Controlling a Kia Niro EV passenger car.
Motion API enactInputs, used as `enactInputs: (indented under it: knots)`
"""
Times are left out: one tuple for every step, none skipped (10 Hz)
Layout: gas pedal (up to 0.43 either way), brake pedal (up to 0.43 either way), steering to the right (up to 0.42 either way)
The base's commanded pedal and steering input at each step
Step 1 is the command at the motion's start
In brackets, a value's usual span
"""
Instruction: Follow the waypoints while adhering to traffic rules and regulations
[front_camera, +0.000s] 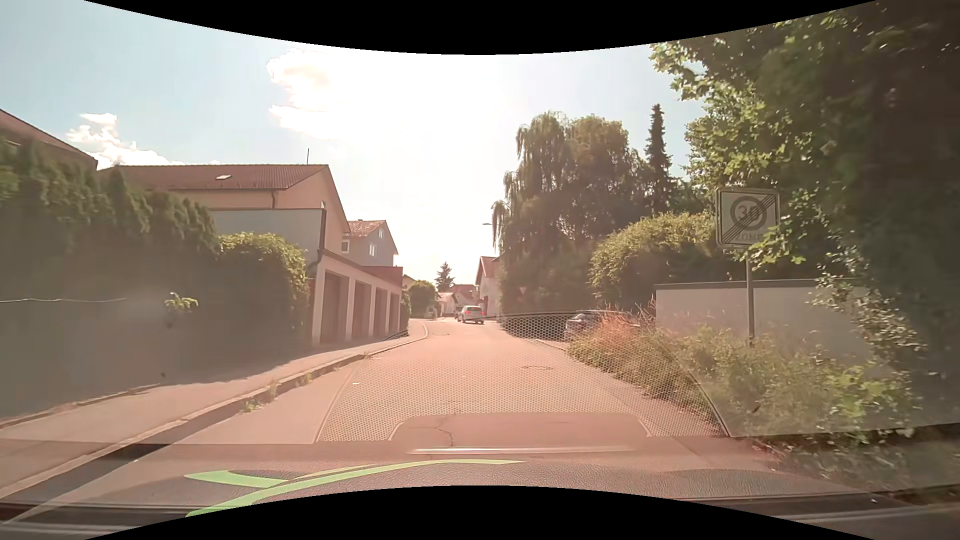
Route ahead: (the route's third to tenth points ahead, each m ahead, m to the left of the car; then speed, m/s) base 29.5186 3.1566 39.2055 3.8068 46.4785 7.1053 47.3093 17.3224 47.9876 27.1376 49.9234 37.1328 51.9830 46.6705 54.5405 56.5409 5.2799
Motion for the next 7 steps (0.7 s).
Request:
enactInputs:
  knots:
    - [0.209,0.000,0.081]
    - [0.209,0.000,0.065]
    - [0.209,0.000,0.039]
    - [0.209,0.000,0.018]
    - [0.209,0.000,0.006]
    - [0.197,0.000,0.004]
    - [0.189,0.000,0.003]
